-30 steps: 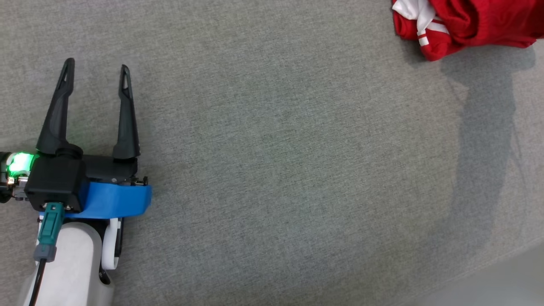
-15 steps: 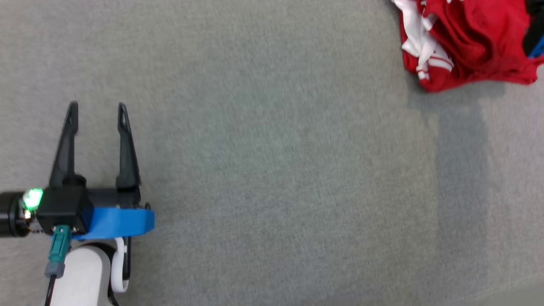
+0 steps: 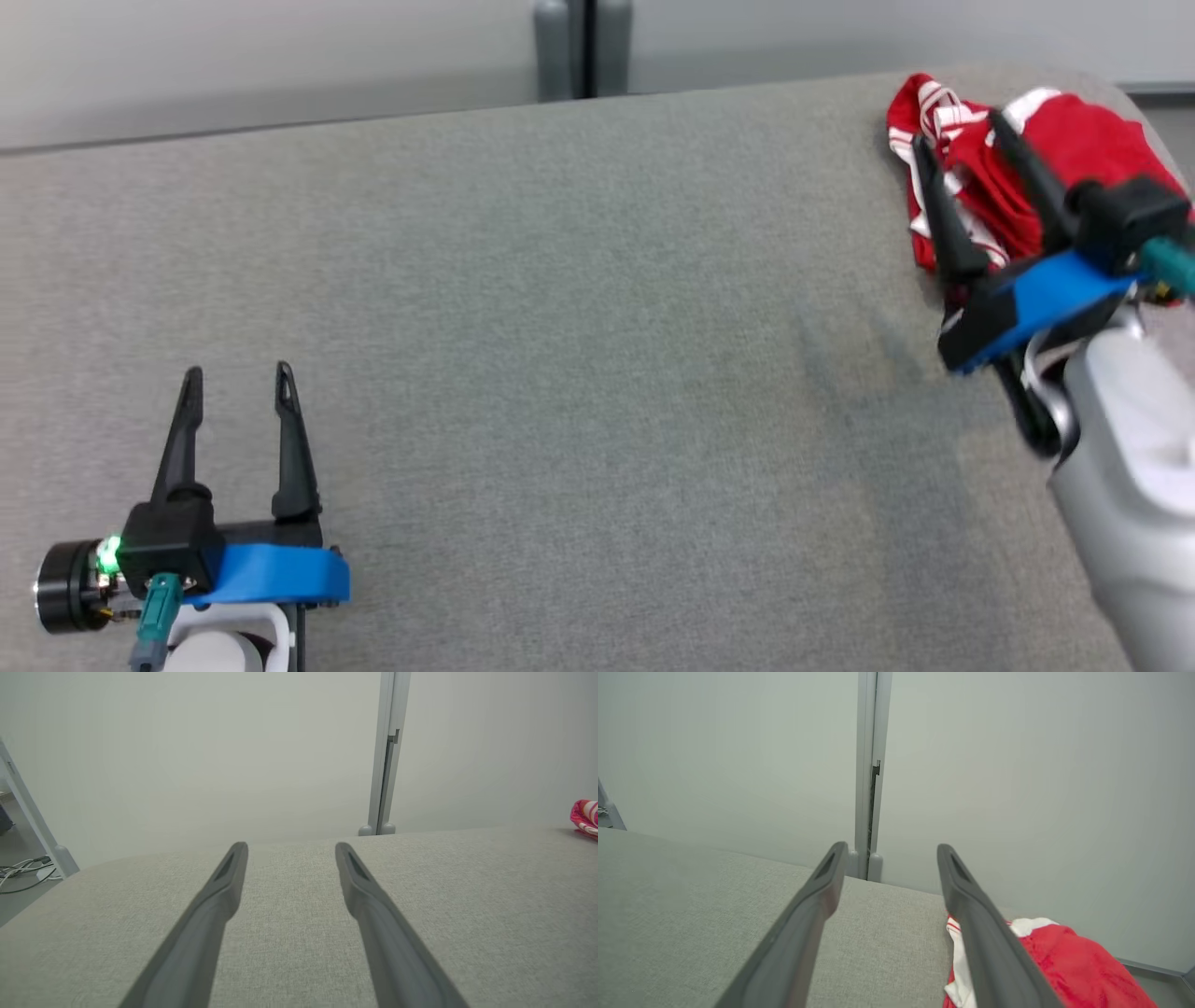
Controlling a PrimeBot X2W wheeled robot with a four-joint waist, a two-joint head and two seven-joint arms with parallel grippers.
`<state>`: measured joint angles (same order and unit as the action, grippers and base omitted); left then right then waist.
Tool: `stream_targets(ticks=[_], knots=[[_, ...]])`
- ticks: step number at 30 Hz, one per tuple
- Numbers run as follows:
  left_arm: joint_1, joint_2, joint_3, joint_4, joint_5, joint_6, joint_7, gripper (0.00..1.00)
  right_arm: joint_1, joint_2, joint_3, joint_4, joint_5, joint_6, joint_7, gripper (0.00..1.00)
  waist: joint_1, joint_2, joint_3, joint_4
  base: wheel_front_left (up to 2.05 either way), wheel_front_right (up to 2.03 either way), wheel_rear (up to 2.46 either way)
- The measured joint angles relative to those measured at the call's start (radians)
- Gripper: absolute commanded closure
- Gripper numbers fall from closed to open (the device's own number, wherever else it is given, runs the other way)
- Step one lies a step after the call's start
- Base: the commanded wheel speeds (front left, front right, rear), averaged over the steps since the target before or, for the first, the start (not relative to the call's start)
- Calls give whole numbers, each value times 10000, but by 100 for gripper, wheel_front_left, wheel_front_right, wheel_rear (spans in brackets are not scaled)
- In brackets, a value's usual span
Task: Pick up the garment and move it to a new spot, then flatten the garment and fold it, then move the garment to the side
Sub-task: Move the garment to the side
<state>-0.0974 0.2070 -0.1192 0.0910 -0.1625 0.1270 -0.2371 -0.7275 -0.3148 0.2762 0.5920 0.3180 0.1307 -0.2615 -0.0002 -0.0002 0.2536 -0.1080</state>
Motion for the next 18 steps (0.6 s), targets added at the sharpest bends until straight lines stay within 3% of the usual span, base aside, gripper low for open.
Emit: stream_targets(ticks=[18], knots=[[1129, -178, -59, 1041, -407, -36, -151, 0, 5139, 1772, -2234, -1998, -1361, 0, 8, 0, 1, 0, -1904, 1032, 0, 0, 0]])
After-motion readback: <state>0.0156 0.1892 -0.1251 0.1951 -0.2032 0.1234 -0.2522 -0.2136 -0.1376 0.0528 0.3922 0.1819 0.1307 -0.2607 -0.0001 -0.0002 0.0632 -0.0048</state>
